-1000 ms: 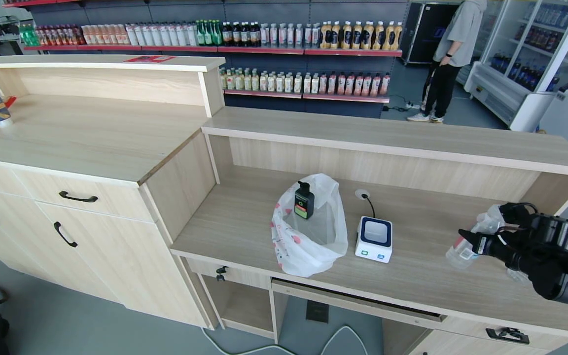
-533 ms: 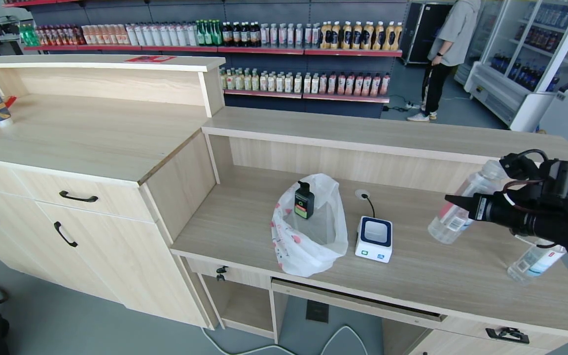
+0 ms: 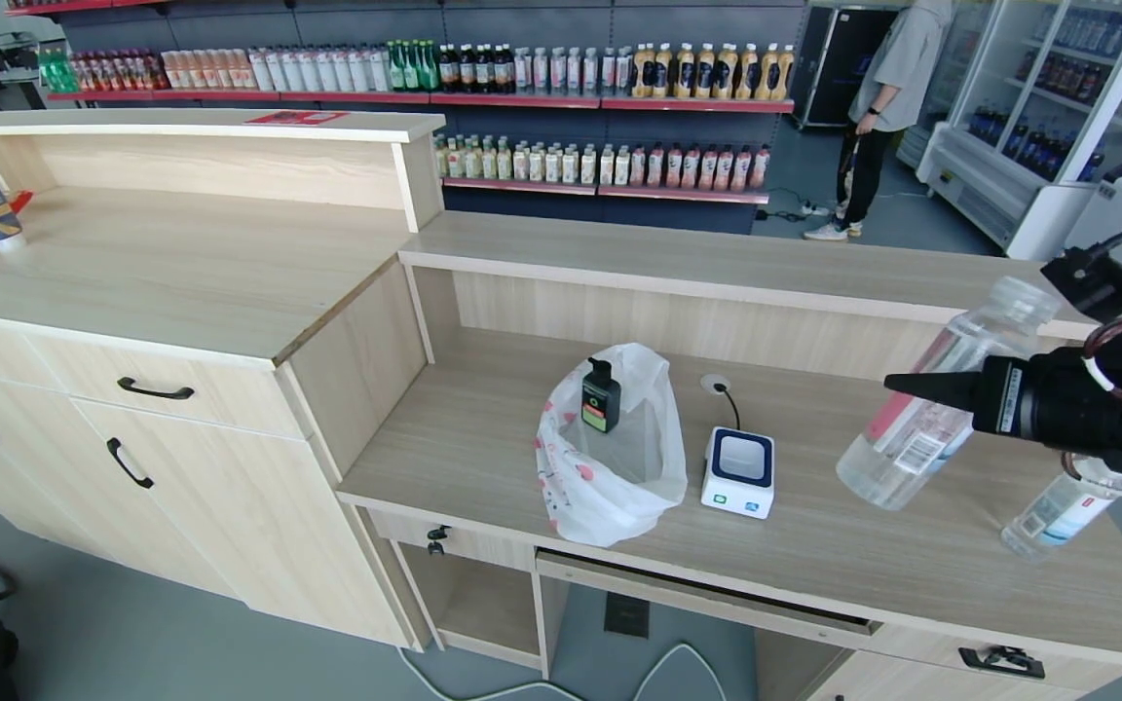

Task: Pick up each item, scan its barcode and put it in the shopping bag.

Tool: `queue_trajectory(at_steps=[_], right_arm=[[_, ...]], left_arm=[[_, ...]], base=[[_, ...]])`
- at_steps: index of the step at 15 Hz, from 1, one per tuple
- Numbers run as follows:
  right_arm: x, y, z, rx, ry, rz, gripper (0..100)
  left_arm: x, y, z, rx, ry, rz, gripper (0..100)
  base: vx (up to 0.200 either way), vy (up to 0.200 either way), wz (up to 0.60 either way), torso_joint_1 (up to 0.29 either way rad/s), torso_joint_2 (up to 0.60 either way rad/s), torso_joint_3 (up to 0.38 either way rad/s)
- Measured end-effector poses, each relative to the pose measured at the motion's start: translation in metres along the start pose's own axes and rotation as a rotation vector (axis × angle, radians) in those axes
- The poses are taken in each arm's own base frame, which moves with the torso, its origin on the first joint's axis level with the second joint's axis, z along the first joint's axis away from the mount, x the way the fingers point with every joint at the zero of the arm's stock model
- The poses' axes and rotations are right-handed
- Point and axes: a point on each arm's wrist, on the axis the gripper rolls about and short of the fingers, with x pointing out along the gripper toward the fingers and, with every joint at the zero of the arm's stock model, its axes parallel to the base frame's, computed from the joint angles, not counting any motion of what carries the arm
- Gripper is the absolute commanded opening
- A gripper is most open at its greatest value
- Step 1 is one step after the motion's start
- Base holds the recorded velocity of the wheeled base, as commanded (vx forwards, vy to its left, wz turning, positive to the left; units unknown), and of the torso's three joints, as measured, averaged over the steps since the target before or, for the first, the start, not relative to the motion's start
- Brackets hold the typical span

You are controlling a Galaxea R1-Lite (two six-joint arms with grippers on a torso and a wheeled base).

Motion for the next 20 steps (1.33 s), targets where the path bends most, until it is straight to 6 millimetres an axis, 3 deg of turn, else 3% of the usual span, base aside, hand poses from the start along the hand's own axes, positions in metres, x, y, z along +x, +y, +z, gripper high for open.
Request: queue_trajectory(at_steps=[5, 11, 20], right_arm=[[-0.041, 0.051, 0.011, 0.129, 0.008, -0.105, 0], [-0.097, 0.114, 0.044, 0.225, 0.036, 0.0, 0], [-0.146, 0.135, 0.048, 0.217, 0.147, 0.14, 0]], left_arm=[[0.0, 0.0, 0.0, 0.0, 0.0, -0.001, 100], [0.0, 0.0, 0.0, 0.0, 0.0, 0.0, 100], [0.0, 0.0, 0.0, 0.0, 0.0, -0.001, 100]], base=[[0.0, 0.0, 0.0, 0.0, 0.0, 0.0], [0.0, 0.0, 0.0, 0.0, 0.0, 0.0], [0.0, 0.0, 0.0, 0.0, 0.0, 0.0]])
